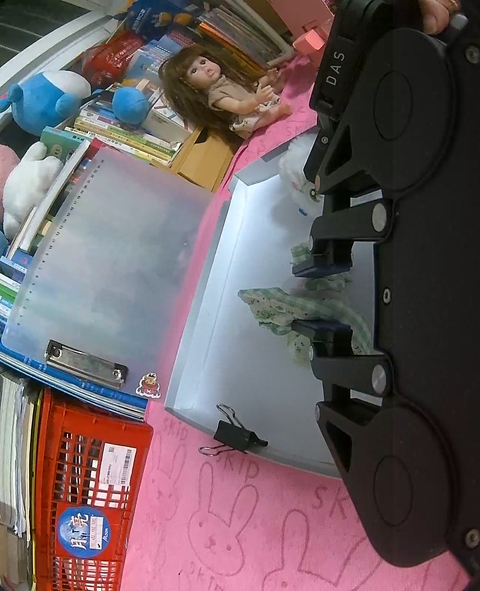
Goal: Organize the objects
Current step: 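Lower both toys into the white box and open both grippers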
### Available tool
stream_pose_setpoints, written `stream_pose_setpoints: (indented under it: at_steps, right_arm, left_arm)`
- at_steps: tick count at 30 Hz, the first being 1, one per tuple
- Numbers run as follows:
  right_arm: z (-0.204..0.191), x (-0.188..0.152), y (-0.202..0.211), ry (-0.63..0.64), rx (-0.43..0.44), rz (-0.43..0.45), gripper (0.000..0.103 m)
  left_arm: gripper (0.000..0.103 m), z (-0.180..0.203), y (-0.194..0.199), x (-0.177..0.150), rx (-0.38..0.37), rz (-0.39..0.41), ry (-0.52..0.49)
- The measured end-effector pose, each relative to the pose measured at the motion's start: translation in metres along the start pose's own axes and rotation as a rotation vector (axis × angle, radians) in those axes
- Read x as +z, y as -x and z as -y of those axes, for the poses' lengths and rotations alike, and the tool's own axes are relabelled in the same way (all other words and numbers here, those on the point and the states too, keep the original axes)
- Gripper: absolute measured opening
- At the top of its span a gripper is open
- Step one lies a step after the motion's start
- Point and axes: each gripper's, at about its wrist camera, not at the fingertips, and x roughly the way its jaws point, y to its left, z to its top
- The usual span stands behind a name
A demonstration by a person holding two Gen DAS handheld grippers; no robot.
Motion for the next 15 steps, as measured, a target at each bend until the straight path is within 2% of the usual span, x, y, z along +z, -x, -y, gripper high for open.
stream_pose_setpoints:
  at_steps: [7,9,10,11,12,13,15]
  right_arm:
    - [0.000,0.000,0.000,0.001,0.001,-0.001,0.038]
    - [-0.001,0.000,0.000,0.001,-0.001,-0.001,0.042]
    - [-0.001,0.000,0.000,0.002,-0.004,0.000,0.046]
    - [-0.001,0.000,0.000,0.007,-0.008,0.002,0.061]
    - [-0.002,0.001,0.001,0.012,-0.005,0.009,0.067]
    - [-0.003,0.001,0.003,0.015,-0.003,0.013,0.069]
    - [-0.006,0.002,0.006,0.023,-0.004,0.021,0.073]
  left_arm:
    - [0.025,-0.001,-0.001,0.000,0.001,-0.002,0.004]
    - [0.027,0.000,0.000,0.001,0.003,-0.001,0.006]
    - [0.027,0.000,0.001,0.001,-0.001,0.001,0.005]
    - [0.029,0.001,0.003,0.002,-0.002,0.002,0.005]
    - [0.031,0.001,0.005,0.002,-0.004,0.004,0.005]
    - [0.031,0.002,0.007,0.002,-0.008,0.007,0.004]
    - [0.043,0.004,0.012,0.004,-0.017,0.014,0.003]
